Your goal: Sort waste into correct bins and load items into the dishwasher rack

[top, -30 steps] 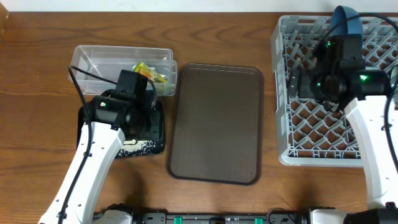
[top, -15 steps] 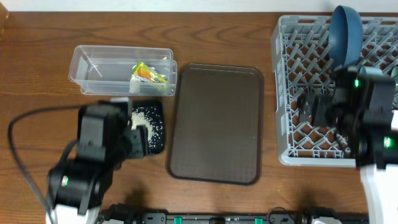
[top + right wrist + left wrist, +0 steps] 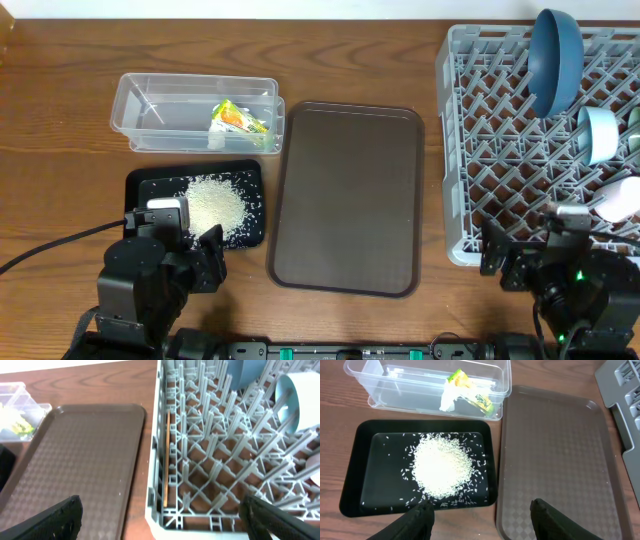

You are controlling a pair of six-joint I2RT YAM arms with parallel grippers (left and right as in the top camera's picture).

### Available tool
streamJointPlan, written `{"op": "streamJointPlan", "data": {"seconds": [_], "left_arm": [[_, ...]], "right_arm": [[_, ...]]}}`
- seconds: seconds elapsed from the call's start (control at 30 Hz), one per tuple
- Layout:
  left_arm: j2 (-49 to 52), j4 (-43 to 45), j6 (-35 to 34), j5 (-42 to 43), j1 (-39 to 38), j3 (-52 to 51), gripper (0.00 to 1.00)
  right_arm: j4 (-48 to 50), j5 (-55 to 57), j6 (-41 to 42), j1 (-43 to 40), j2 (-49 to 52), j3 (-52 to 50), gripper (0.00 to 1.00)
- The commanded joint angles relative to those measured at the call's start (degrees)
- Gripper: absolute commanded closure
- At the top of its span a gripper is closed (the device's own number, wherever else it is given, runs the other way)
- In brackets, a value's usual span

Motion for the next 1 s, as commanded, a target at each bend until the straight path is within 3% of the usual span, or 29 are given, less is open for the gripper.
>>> {"op": "streamJointPlan", "data": {"seconds": [0.0,0.13,0.17,0.37,0.97], "left_arm": [[-0.2,0.1,-0.7,-0.8,0.2,-0.5,0.35],[-0.2,0.1,-0.8,-0.8,0.2,-0.5,0.35],[-0.2,0.1,-0.8,-0.8,0.2,-0.5,0.01],[-0.2,0.1,-0.7,-0.8,0.2,-0.5,0.01],[-0.2,0.1,-0.7,-0.8,0.2,-0.5,0.0]], "right_arm": [[-2.4,0.4,0.7,-0.2,-0.5,-0.6,0.01],[-6.2,0.4,0.7,-0.2,-0.5,-0.7,0.01],[-7.1,0.4,0.7,-0.2,-0.5,-0.7,0.01],[-11.4,0.4,0.7,-0.2,-0.5,-0.7,0.01],[-11.3,0.4,0.7,-0.2,-3.5,-0.9,0.01]]}}
